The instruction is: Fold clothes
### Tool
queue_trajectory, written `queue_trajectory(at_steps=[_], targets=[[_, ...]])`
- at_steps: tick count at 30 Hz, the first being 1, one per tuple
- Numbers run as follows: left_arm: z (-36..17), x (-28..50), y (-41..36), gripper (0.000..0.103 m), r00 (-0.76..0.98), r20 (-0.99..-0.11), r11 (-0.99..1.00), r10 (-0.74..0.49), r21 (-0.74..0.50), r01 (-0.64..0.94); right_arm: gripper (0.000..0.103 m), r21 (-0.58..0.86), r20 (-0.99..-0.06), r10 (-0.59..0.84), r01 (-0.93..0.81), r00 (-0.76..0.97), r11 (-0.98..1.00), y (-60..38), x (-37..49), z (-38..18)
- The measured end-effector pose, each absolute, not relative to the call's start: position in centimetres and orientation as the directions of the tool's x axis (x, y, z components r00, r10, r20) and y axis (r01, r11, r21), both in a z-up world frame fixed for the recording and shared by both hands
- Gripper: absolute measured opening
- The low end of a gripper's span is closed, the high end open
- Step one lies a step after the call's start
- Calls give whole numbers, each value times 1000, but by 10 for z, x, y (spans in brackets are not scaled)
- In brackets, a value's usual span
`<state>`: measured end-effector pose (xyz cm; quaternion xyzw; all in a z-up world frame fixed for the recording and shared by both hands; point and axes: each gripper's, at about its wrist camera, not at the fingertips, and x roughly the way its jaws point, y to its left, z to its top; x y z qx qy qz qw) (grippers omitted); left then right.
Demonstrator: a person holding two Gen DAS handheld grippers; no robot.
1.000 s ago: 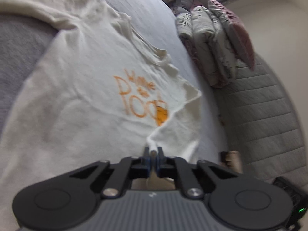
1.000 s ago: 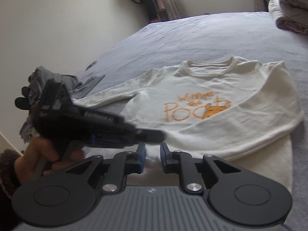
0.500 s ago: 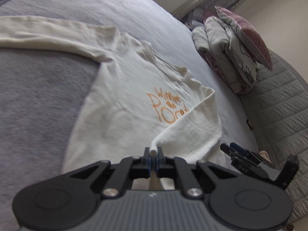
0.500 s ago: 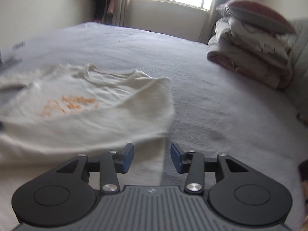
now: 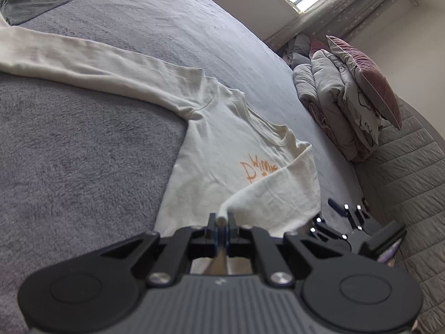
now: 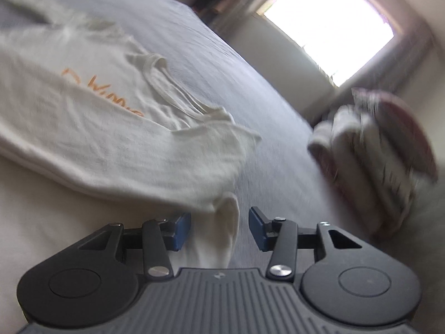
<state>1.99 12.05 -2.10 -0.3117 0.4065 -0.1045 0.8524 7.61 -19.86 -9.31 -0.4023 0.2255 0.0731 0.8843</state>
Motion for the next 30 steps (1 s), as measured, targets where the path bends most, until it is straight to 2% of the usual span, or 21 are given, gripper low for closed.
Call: queue_trajectory(at_steps=[2,4,5,6,11,14,18,20,21,23,26,30], targets=[[-21,20,120,4,643,-633,787,-432,-613,-75,46,-713,-423,-52,-296,905,636,-195,76,-95],[-22,19,119,4,638,-637,790,-432,-609,-72,34,-723,-389,-59,-265,920,637,-199,75,-92],[-21,19,119,4,636,-638,792,-434,-607,-69,17,-719,-379,-64,-250,923,648,-202,75,-89],[-21,18,118,4,633,-638,792,-437,-607,-64,13,-710,-374,-71,-236,925,663,-207,76,-85],[-26,11,104,5,589,-644,791,-488,-611,-14,10,-688,-386,-112,-205,916,696,-229,82,-76],[-35,6,88,5,554,-682,826,-478,-563,21,0,-665,-427,-148,-199,892,720,-246,88,-79],[-44,1,77,5,527,-706,848,-473,-527,54,0,-610,-498,-192,-185,846,771,-270,98,-87],[-42,2,81,10,532,-700,846,-476,-530,59,1,-567,-508,-190,-160,840,808,-280,102,-79],[-39,3,85,13,544,-695,847,-470,-529,55,4,-537,-512,-181,-148,840,830,-284,104,-73],[-32,4,91,26,578,-684,858,-445,-511,56,9,-468,-515,-153,-127,843,875,-293,107,-61],[-19,8,95,31,640,-649,880,-411,-467,92,19,-312,-530,-74,-113,845,943,-303,121,-44],[-9,16,82,34,653,-581,860,-487,-448,243,33,-74,-531,64,-122,845,990,-306,149,-28]])
